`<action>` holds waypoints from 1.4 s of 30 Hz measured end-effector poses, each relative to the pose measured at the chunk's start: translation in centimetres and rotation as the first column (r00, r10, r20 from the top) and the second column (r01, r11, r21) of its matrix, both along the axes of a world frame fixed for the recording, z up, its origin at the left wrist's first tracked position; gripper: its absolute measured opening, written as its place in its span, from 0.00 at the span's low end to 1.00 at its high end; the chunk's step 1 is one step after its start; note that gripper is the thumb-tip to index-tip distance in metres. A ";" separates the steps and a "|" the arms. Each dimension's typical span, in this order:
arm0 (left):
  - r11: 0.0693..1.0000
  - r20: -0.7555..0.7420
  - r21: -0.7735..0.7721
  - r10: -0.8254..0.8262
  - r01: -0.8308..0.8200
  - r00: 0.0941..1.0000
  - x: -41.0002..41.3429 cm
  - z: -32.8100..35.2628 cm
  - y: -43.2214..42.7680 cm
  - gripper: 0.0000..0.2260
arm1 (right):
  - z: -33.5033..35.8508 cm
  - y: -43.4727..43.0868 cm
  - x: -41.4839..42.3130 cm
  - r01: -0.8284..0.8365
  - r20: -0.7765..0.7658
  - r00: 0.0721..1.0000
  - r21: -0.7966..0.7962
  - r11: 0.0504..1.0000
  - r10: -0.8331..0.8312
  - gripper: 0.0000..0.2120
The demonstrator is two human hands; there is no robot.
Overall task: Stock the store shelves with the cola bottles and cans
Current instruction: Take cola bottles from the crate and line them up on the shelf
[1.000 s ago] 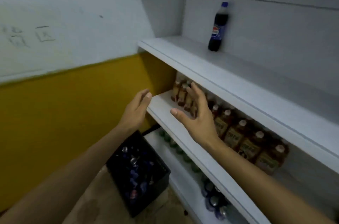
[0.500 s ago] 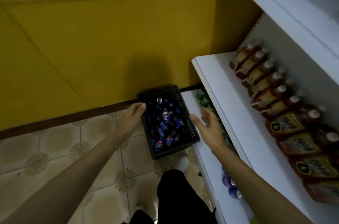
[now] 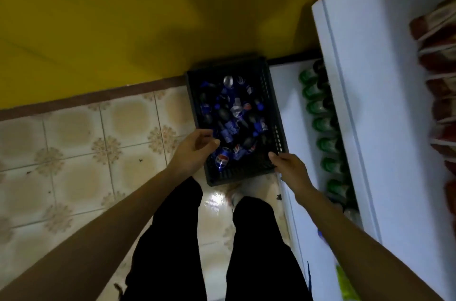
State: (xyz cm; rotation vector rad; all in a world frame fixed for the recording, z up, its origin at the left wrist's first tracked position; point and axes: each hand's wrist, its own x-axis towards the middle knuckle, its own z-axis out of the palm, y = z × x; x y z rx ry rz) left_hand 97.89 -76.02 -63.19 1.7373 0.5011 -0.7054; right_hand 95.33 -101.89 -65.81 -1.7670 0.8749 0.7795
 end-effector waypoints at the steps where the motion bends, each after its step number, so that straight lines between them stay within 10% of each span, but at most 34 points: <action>1: 1.000 -0.042 -0.022 0.002 -0.003 0.999 0.5 -2.0 -0.5 0.14 | -2.2 0.4 0.1 0.014 -0.042 0.999 -0.019 1.000 -0.015 0.27; 9: 0.992 -0.311 -0.106 -0.092 0.062 0.946 4.6 -18.7 -2.9 0.13 | -18.7 6.9 1.1 -0.020 -0.158 0.987 -0.043 0.999 0.013 0.21; 16: 0.998 -0.349 -0.047 0.018 -0.037 0.937 10.1 -31.5 -3.6 0.04 | -29.0 8.9 9.4 -0.196 0.074 0.973 -0.253 0.948 0.220 0.28; 28: 0.947 -0.412 -0.148 0.202 -0.284 0.889 13.3 -39.7 -5.5 0.09 | -39.9 10.9 23.2 -0.592 -0.065 0.746 -0.520 0.616 0.662 0.46; 34: 0.929 -0.414 -0.151 0.251 -0.337 0.875 14.3 -36.0 -4.7 0.13 | -34.7 9.3 23.8 -0.344 -0.079 0.938 -0.082 0.935 0.338 0.33; 42: 0.908 -0.506 -0.187 0.238 -0.375 0.829 11.1 -21.7 -3.8 0.14 | -17.0 7.9 14.3 0.111 -0.235 0.971 0.303 0.947 -0.038 0.09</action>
